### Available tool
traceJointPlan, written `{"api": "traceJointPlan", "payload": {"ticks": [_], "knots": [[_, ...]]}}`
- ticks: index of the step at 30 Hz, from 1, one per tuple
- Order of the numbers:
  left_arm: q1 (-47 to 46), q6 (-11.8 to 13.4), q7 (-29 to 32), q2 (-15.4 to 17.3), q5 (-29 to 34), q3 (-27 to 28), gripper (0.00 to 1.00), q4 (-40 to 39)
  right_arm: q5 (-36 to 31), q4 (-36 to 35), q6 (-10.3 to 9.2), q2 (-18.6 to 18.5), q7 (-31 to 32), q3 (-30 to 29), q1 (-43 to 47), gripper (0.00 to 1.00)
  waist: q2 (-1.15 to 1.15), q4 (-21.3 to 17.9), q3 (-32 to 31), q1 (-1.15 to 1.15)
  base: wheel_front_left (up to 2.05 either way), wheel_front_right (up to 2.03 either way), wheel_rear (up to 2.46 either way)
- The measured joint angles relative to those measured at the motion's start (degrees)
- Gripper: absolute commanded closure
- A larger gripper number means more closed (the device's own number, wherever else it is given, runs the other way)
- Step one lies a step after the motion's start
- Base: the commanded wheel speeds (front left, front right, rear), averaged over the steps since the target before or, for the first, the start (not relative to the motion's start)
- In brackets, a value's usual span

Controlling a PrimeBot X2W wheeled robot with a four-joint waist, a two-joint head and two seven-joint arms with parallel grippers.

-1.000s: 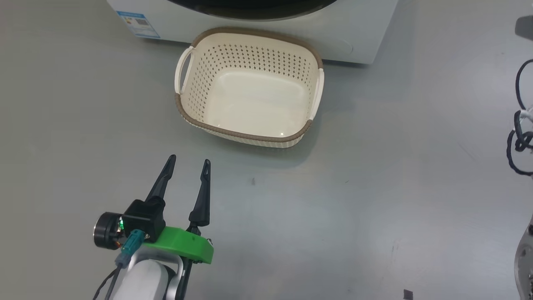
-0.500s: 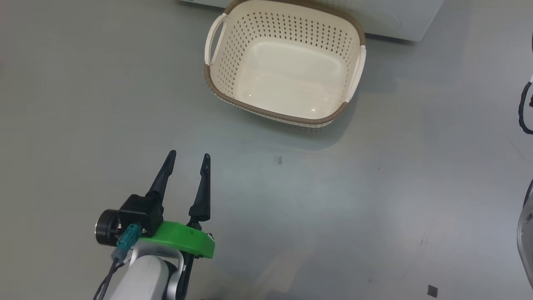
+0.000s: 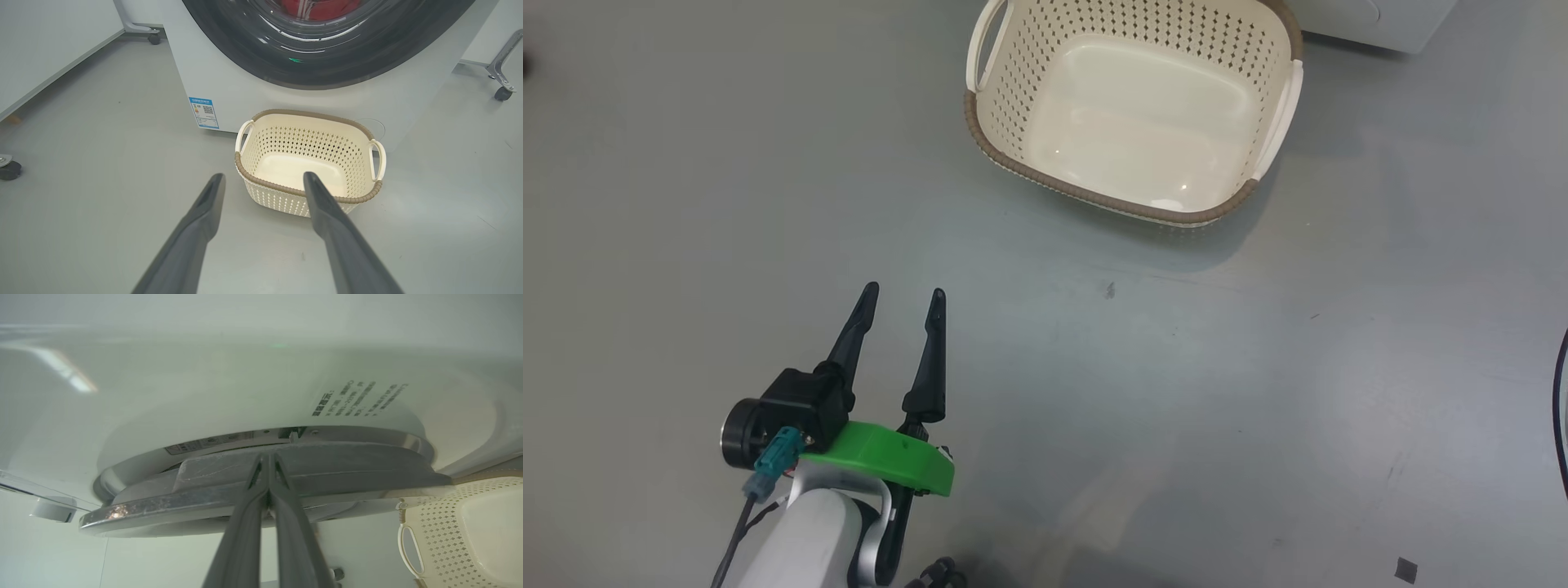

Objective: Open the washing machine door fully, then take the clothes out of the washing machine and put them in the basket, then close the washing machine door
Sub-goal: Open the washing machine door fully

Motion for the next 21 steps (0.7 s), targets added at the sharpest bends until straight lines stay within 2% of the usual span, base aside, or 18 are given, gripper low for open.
{"api": "traceJointPlan", "payload": {"ticks": [21], "knots": [[-0.09,0.43,0.00,-0.20,-1.45,-2.15,0.00,0.25,-0.64,10.50,-0.01,-2.26,4.12,0.41,-9.76,1.00,0.00,2.38,0.80,0.00,0.00,0.00,0.00]]}}
